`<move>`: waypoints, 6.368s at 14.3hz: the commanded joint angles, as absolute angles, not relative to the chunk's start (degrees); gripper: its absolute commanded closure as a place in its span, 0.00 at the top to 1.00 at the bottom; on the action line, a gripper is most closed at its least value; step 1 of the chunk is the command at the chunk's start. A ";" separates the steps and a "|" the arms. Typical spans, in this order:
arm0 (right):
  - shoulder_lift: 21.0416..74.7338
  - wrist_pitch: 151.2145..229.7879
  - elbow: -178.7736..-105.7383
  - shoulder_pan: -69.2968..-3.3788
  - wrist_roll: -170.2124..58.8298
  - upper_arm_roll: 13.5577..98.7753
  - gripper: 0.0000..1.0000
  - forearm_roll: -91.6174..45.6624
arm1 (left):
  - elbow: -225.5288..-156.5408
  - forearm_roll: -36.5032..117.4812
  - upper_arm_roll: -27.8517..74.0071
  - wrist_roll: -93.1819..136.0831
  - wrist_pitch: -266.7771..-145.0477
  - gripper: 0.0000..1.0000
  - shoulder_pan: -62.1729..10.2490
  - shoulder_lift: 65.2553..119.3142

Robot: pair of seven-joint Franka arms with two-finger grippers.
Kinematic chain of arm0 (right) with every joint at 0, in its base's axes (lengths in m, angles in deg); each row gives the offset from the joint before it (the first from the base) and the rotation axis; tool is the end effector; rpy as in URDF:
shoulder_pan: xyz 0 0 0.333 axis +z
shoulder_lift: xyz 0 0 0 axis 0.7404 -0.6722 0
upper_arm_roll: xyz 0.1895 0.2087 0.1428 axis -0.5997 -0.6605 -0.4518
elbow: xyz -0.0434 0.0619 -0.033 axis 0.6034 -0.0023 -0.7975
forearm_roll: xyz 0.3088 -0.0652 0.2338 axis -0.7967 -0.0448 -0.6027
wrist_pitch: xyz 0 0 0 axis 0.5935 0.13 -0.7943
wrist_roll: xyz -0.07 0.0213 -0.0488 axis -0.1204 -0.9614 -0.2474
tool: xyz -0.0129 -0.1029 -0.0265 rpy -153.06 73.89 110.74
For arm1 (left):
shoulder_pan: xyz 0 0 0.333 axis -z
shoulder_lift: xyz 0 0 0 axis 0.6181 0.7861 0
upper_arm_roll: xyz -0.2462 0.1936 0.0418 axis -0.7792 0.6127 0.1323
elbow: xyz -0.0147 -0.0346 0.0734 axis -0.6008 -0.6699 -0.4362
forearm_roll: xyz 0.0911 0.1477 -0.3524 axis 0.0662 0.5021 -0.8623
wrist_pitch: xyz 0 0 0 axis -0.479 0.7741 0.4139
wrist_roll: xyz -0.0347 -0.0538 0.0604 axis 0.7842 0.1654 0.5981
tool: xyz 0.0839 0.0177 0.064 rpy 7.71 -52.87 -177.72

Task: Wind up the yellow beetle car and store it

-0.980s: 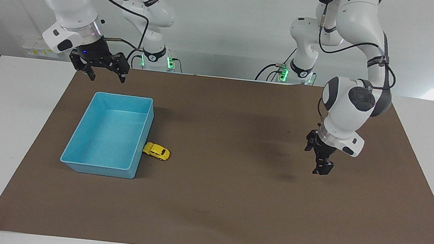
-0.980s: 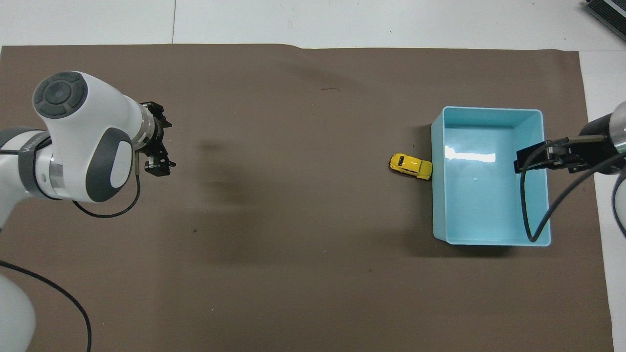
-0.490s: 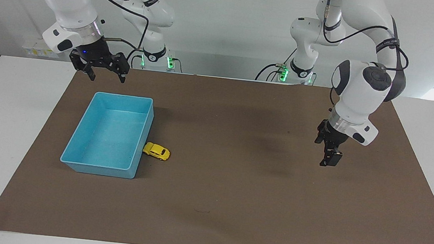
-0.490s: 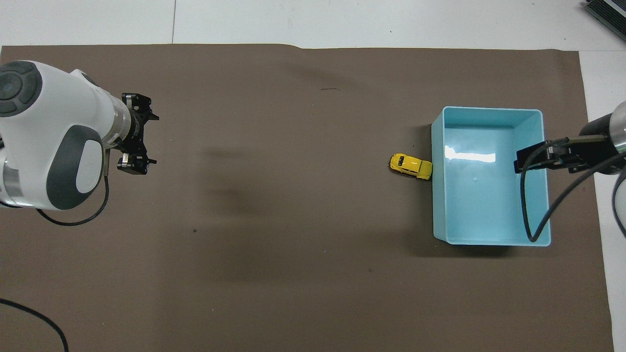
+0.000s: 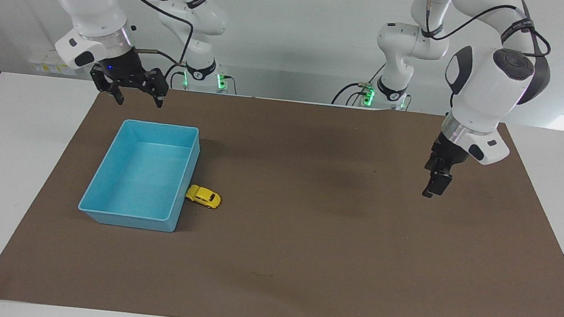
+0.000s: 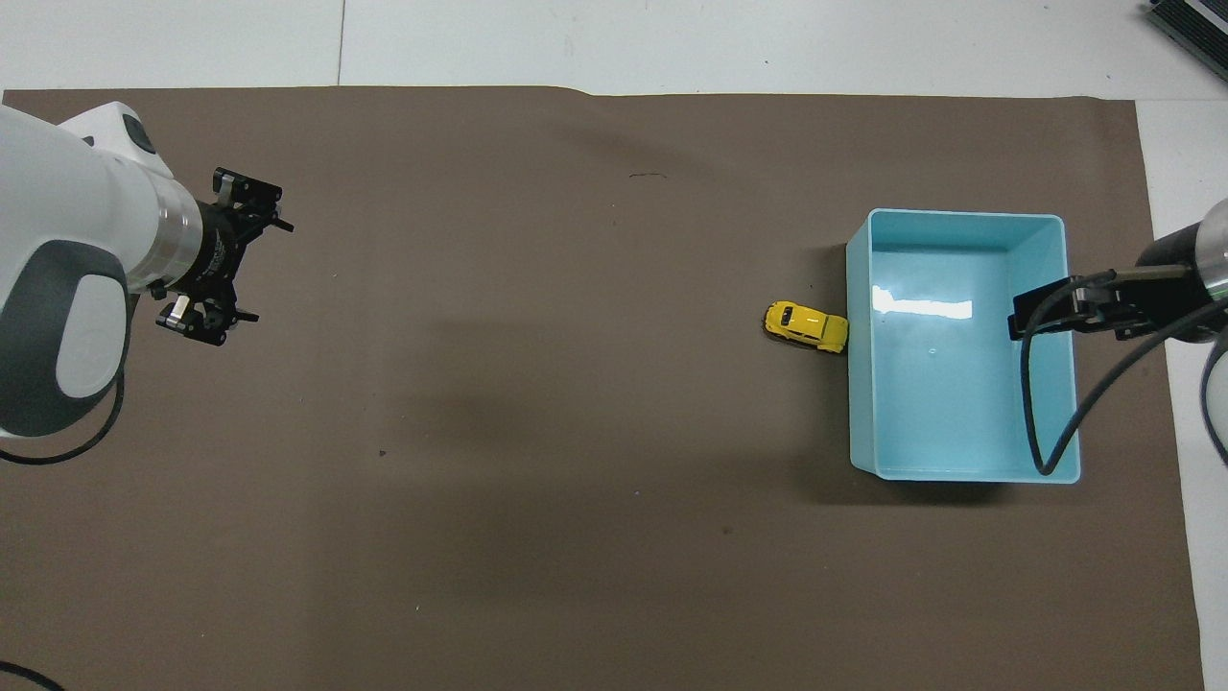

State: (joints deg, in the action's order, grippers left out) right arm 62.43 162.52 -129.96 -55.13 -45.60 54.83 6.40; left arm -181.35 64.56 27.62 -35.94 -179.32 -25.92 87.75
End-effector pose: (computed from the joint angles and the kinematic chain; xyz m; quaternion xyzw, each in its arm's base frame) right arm 0.5557 0.0131 0.6067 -0.9996 0.0074 0.0233 0.0108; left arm 0.5931 -0.1145 0.5253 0.8537 0.5173 0.0389 0.0459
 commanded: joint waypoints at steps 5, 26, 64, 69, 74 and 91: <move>62.26 163.08 -129.82 -56.11 -46.64 54.40 1.00 6.03 | -180.63 64.48 27.25 -4.47 -173.62 1.00 -28.16 84.17; 62.35 162.82 -129.47 -50.58 -18.45 53.35 1.00 5.24 | -174.21 65.19 27.60 45.68 -155.42 1.00 -33.79 75.46; 60.51 183.45 -145.01 -41.61 65.42 51.68 1.00 8.49 | -174.21 64.66 27.51 44.89 -153.75 1.00 -33.70 74.75; 59.54 192.15 -150.11 -41.70 65.68 51.68 1.00 8.58 | -174.21 64.66 27.51 44.89 -153.75 1.00 -33.70 74.75; 57.34 196.99 -152.49 -42.48 66.48 51.68 1.00 8.49 | -174.21 64.66 27.51 44.89 -153.75 1.00 -33.70 74.75; 43.02 215.81 -153.20 -46.35 66.13 52.12 1.00 11.39 | -174.21 64.66 27.51 44.89 -153.75 1.00 -33.70 74.75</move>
